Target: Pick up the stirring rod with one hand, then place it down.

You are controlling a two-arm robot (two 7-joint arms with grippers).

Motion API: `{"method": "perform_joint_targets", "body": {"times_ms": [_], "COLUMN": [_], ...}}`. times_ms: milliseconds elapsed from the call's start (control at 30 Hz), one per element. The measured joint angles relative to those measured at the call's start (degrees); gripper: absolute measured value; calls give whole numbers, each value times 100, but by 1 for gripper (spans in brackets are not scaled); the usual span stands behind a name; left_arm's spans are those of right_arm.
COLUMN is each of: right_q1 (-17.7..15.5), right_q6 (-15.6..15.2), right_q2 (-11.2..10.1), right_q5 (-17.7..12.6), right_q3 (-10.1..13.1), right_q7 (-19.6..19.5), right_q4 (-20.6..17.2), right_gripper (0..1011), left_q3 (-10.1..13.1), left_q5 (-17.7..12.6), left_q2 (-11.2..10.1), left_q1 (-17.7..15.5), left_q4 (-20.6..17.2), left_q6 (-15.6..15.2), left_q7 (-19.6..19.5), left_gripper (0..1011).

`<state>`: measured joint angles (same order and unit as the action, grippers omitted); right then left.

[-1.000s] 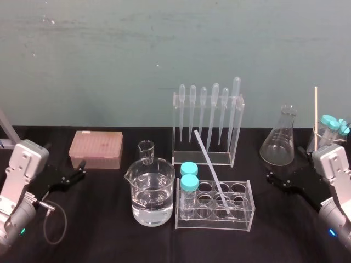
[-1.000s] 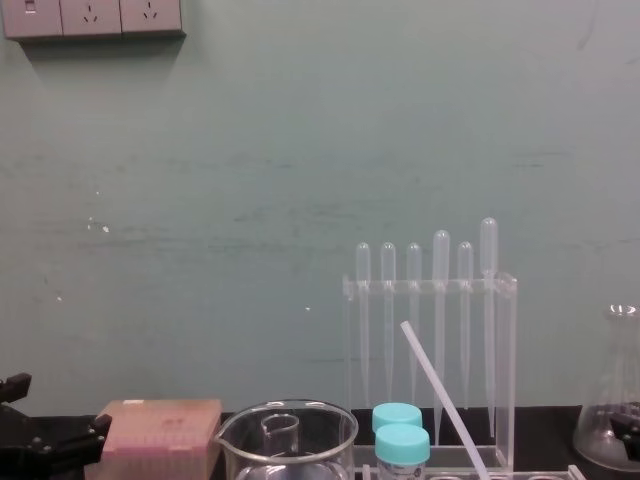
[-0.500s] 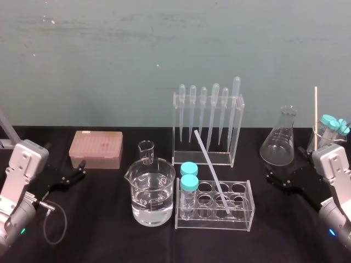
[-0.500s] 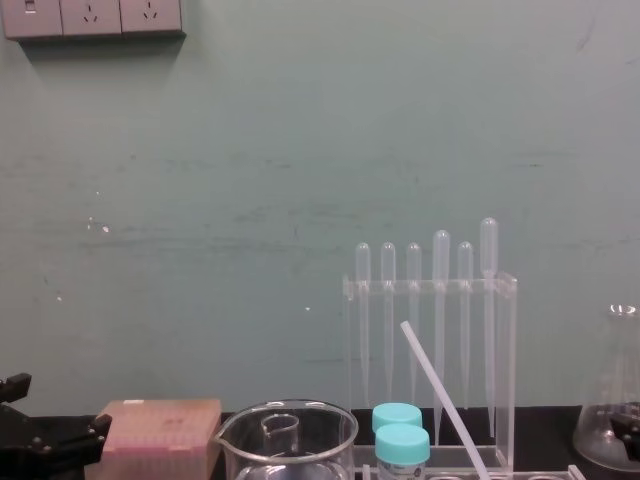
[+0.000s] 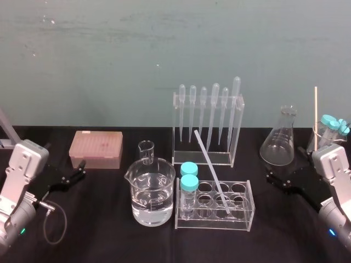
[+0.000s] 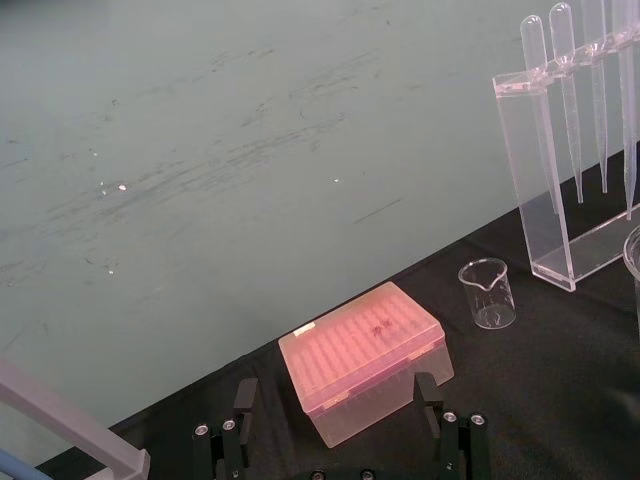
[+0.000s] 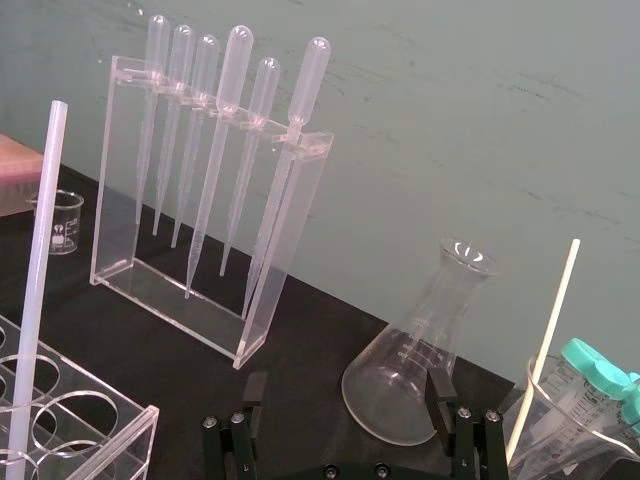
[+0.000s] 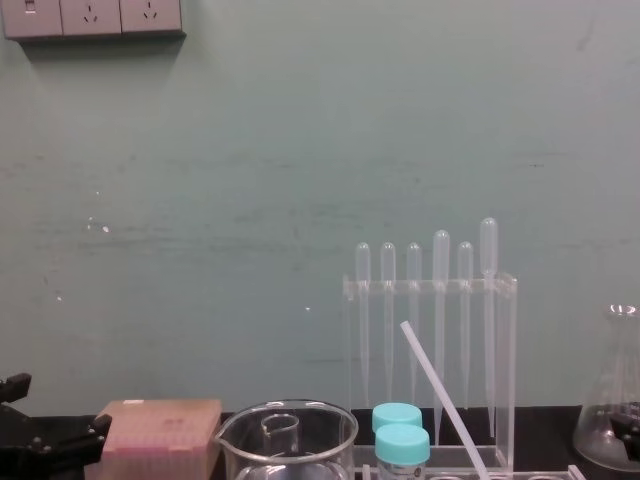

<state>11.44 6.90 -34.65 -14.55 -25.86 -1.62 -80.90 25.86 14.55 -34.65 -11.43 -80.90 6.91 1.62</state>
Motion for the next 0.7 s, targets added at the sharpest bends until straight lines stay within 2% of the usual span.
{"method": "perform_joint_targets", "body": {"times_ms": [500, 667, 700], "right_q1": [4, 103, 141], "right_q6": [-1, -128, -194], "right_q2": [7, 80, 106], "right_q5": [2, -298, -439], "right_q3": [24, 224, 277], "right_q7": [12, 315, 452], "right_q4": [0, -204, -306], "right_gripper": [1003, 1003, 1003], "left_q3": [0, 0, 0], "left_q5": [0, 0, 0], "left_q2": [0, 0, 0], "left_q1": [0, 0, 0], "left_q4": [0, 0, 0], "left_q6": [0, 0, 0], "left_q7": [0, 0, 0], "left_gripper": [1000, 1000, 1000]}}
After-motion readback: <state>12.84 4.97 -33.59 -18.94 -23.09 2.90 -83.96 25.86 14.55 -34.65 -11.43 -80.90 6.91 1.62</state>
